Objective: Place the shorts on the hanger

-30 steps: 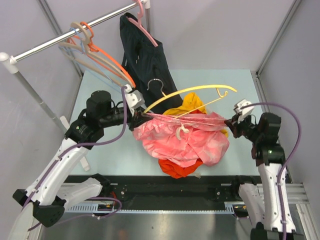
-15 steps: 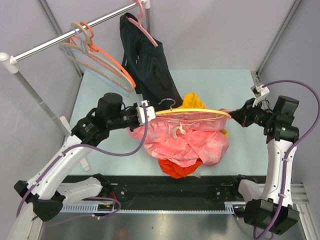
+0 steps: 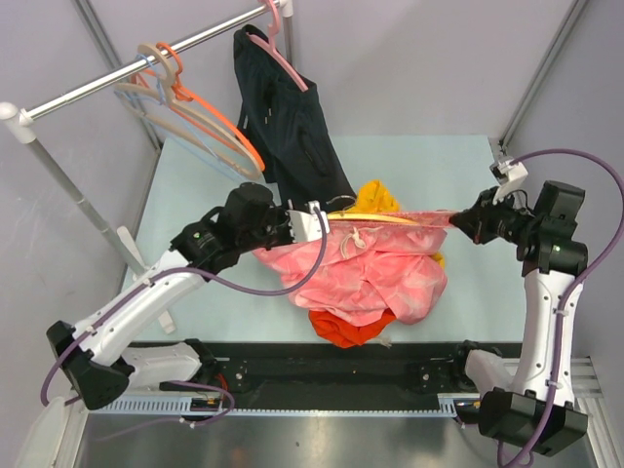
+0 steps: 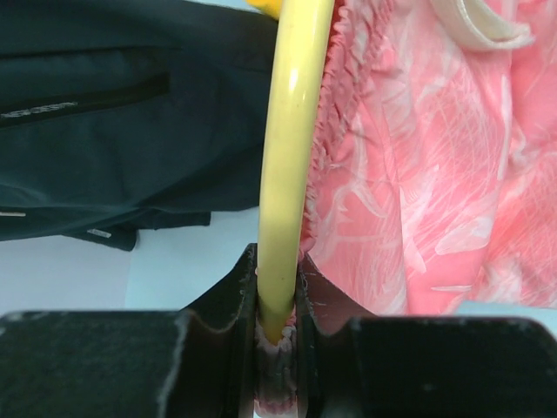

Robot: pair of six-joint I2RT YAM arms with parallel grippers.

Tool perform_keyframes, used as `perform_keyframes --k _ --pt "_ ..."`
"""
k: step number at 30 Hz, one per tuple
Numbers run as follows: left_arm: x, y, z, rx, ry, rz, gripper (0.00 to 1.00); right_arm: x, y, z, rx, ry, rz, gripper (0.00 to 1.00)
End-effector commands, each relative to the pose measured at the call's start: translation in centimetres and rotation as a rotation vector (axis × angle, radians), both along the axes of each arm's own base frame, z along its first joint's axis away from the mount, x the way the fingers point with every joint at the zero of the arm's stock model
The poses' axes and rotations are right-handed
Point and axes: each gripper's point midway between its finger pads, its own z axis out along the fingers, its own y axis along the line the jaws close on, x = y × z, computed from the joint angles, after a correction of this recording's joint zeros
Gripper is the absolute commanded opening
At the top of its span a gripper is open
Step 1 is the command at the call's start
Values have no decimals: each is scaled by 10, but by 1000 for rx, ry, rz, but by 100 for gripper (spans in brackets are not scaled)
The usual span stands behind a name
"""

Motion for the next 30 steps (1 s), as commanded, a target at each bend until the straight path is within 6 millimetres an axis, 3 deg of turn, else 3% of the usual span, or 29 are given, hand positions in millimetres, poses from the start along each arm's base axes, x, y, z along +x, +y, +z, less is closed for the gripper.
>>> perform_keyframes --k 1,5,7,8,9,11,14,17,22,25,30 --pt "13 37 12 126 -63 146 0 16 -25 26 -157 -119 -114 0" --pt "-1 15 26 80 -59 78 0 11 2 31 -155 -142 -30 1" --pt "-8 5 39 37 -57 52 0 6 17 34 -151 -152 16 14" --pt "-15 -4 43 13 -43 13 0 4 22 36 -157 -157 28 28" --pt "-16 -6 47 -10 -34 15 0 -1 34 38 -158 -171 69 37" --pt "-18 -10 61 -45 -36 3 0 -3 39 43 -161 -189 83 57" --pt "-20 -9 69 -63 -40 1 0 -7 41 57 -165 -234 108 75" --pt "-25 -9 75 -89 -54 -20 0 -16 46 78 -164 -320 166 83" --pt "-32 -13 78 -103 -37 -62 0 -35 67 109 -149 -468 304 87" --pt "-35 -16 85 -119 -40 -84 0 -46 82 118 -140 -519 403 86" --pt "-44 -26 96 -168 -16 -137 0 -55 118 112 -129 -519 542 80"
